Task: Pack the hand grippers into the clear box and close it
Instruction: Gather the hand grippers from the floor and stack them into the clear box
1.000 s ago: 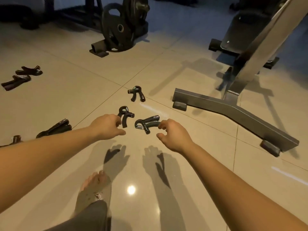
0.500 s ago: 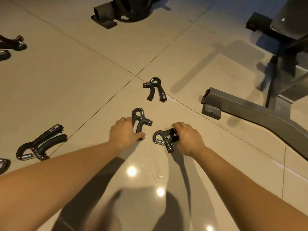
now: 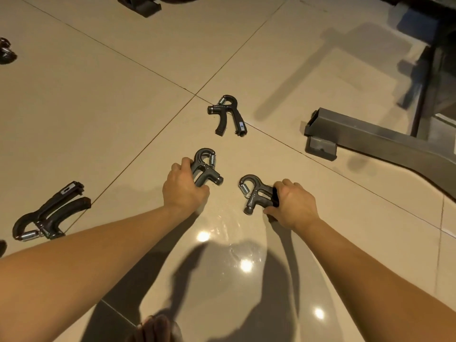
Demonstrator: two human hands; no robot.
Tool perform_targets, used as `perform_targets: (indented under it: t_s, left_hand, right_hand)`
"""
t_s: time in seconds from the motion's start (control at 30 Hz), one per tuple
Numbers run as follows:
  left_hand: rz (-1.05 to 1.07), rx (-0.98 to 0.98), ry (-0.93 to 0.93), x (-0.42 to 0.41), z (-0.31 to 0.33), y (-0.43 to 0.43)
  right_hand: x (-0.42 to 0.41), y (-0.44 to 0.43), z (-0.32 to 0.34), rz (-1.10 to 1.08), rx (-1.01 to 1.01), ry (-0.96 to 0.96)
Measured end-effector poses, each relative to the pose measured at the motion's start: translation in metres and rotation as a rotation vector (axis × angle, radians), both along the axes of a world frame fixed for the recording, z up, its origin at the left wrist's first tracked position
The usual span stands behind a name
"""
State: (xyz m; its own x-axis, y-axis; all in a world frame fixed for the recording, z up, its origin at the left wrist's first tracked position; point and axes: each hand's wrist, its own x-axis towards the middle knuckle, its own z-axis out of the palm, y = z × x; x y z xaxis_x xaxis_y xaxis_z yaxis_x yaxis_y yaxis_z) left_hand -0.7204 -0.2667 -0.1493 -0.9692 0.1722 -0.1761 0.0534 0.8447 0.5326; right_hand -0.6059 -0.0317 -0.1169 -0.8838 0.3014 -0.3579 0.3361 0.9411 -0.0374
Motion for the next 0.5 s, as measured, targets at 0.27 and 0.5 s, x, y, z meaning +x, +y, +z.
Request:
perform_targets:
  t_s: [0.27, 0.5]
  left_hand:
    - [-0.257, 0.049, 0.025, 0.066, 0.043, 0.034]
    - [-0.444, 0.185, 0.066, 0.179, 0.121, 0.071]
  right_hand:
    - [0.105, 0.013, 0.04, -0.14, -0.023, 0.08]
    - [0.232, 0.031, 0.13, -0.209, 0.07, 0.184]
